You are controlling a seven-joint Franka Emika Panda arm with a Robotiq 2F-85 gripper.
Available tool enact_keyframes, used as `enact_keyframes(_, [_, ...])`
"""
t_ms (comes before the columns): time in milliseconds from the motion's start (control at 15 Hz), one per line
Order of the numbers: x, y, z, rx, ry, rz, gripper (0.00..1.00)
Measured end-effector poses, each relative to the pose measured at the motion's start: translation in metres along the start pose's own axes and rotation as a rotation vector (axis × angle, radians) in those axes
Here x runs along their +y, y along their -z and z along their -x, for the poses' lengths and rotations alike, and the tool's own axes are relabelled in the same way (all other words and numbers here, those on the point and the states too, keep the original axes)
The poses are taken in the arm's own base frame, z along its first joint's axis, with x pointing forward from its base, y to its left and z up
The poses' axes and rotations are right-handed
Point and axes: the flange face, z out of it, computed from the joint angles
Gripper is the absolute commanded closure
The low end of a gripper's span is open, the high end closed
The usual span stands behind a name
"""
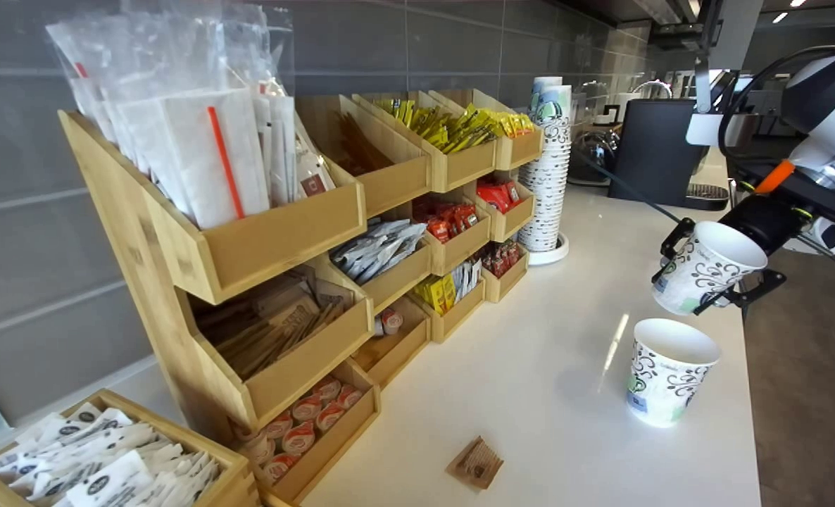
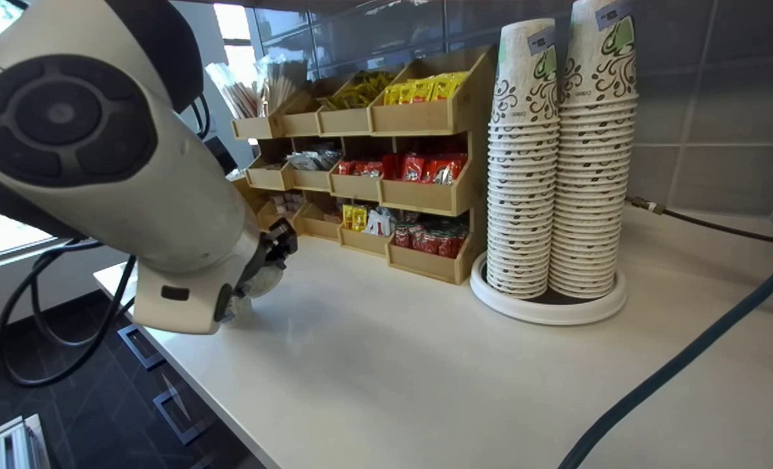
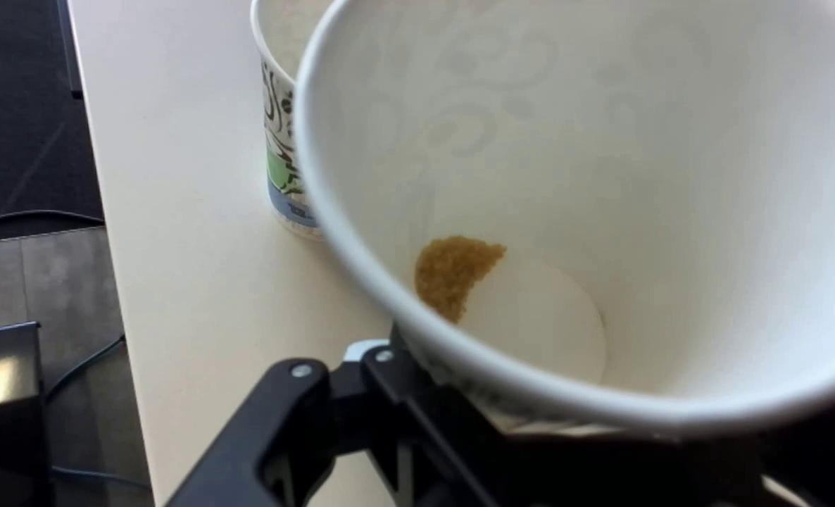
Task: Pick up the paper cup on the right and pour its contents into the paper cup on the left
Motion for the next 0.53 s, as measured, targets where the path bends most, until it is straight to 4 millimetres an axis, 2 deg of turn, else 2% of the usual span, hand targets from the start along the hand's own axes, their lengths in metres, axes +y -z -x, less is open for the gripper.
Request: enact_keyframes(533, [0.027,-0.008,-0.041,-0.043,-0.198,0.035,0.58])
